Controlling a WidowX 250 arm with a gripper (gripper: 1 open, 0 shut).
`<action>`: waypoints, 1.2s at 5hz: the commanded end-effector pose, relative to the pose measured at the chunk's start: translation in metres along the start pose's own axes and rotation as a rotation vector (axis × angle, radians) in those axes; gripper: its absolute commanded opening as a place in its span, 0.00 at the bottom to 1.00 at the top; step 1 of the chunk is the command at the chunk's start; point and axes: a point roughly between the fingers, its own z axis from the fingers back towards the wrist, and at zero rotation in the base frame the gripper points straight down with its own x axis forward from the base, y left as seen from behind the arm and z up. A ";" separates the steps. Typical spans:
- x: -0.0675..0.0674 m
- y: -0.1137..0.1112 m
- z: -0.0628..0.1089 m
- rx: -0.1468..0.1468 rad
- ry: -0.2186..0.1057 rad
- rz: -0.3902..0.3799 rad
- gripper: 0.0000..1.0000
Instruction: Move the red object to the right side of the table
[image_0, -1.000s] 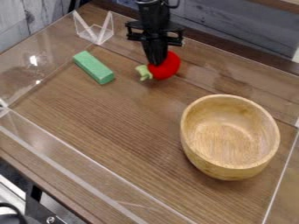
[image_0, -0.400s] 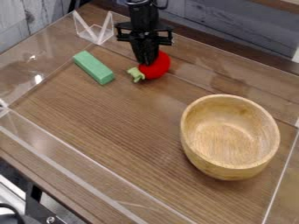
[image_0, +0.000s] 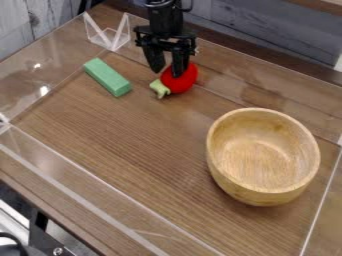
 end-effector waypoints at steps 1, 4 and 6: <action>0.004 -0.003 0.007 0.016 -0.041 -0.011 0.00; 0.007 -0.019 0.061 0.020 -0.170 -0.021 0.00; 0.008 -0.060 0.065 0.026 -0.186 -0.107 0.00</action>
